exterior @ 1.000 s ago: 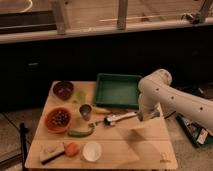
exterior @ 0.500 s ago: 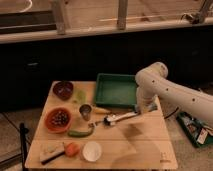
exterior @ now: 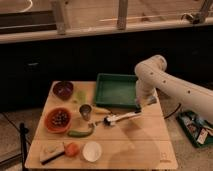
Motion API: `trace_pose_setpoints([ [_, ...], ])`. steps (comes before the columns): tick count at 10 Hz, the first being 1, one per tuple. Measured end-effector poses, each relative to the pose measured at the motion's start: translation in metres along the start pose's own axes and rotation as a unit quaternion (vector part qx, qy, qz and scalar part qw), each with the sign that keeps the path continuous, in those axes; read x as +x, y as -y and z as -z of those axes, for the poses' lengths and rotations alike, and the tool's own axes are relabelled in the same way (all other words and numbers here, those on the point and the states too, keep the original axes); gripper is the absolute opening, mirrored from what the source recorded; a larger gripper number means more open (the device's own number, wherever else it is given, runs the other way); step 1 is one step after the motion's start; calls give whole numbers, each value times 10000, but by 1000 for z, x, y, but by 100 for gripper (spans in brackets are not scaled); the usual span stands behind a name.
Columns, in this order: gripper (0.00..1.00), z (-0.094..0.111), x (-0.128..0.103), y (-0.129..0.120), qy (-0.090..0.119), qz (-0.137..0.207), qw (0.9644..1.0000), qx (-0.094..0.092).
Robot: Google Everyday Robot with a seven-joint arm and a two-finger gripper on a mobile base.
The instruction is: Wipe tray with sponge
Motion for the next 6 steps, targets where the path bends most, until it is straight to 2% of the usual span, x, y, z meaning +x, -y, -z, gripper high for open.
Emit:
trace_pose_setpoints([
  [2,3,1,2,6,-5,1,10000,22],
  [5,3,2,3,44,1,51,10000,76],
  [6,3,3,4,46,-3,43,10000,83],
])
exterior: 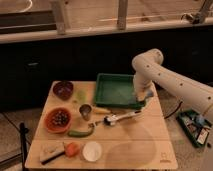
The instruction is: Wipe tray with sponge
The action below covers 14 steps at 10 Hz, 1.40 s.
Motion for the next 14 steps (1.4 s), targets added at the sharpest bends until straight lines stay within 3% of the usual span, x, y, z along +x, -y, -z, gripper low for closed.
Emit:
trace_pose_setpoints([
  [2,3,1,-1,5,-26,-5,10000,12],
  [5,3,-3,-16,40,19,28,10000,73],
  [14,3,-27,-38,66,176,147,9997,60],
])
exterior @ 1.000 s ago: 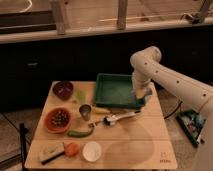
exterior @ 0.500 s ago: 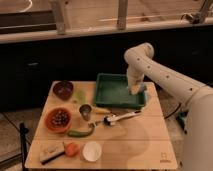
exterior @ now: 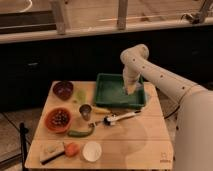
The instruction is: Wipe tray with sponge
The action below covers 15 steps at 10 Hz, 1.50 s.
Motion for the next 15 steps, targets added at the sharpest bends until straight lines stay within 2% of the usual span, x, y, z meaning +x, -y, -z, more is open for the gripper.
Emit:
trace_pose_setpoints([
  [9,3,-25,-14,7,284,174,9994,-1],
  [15,3,-35,-13,6,479,305,9984,35],
])
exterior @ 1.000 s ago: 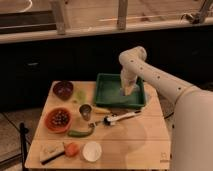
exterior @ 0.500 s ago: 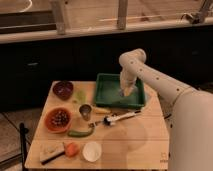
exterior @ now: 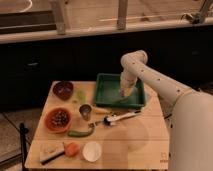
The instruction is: Wipe tray with sponge
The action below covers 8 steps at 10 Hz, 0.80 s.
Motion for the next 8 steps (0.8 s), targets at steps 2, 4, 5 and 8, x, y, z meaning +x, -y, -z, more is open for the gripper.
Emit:
trace_pose_setpoints([
  [2,3,-3,1,-1,61,31,10000,7],
  [4,3,-6,2,-1,114,59,9999,22],
  [5,3,-8,2,-2,146,77,9999,30],
  [8,3,-12,3,-2,212,111,9997,50],
])
